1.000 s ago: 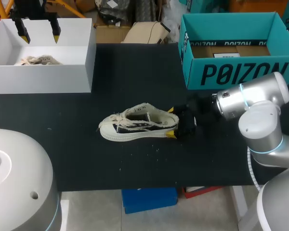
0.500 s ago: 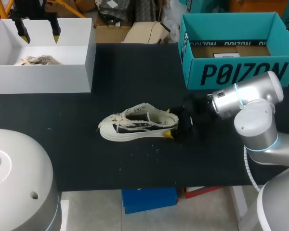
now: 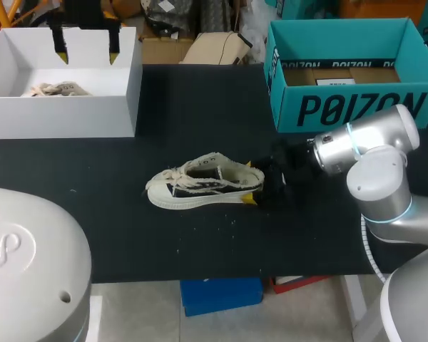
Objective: Take the shoe out of the shoebox, open the shoe tongue, remove and reinsert the insole, then place the shoe into the shoebox
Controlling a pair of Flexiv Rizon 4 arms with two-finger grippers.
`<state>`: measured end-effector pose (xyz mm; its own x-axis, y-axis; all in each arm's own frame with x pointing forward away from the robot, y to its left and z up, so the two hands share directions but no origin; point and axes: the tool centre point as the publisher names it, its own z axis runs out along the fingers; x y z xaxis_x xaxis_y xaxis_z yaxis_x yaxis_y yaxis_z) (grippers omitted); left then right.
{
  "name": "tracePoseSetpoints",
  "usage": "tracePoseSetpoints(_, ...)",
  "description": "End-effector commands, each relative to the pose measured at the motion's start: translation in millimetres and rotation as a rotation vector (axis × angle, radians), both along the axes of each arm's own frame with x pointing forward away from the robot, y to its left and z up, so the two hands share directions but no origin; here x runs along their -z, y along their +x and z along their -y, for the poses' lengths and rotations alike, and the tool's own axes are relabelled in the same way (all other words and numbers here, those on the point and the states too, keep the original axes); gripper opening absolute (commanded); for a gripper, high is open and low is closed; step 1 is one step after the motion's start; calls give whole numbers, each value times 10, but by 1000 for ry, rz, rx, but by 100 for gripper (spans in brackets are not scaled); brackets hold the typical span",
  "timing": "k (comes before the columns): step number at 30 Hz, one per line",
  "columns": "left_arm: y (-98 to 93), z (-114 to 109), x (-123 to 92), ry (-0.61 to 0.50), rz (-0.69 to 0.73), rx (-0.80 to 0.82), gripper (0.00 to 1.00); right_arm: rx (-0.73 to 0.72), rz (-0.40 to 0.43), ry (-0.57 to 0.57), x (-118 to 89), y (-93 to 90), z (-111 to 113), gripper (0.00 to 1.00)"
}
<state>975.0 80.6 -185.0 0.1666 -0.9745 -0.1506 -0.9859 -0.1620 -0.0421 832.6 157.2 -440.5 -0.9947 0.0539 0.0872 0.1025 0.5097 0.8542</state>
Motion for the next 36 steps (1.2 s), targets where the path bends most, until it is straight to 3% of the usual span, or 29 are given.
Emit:
tracePoseSetpoints(1,-283,324,12,38,48,2,100,2,0,-1,18,14,-18,0)
tracePoseSetpoints(4,-442,538,14,-4,48,36,100,2,0,-1,18,14,-18,0)
tracePoseSetpoints(16,-442,538,14,-4,48,36,100,2,0,-1,18,14,-18,0)
tracePoseSetpoints(20,-398,475,-158,97,111,63,100,2,0,-1,18,14,-18,0)
tracePoseSetpoints(26,-565,829,-20,130,152,129,100,2,0,-1,18,14,-18,0)
tracePoseSetpoints(36,-864,1358,295,115,87,154,100,2,0,-1,18,14,-18,0)
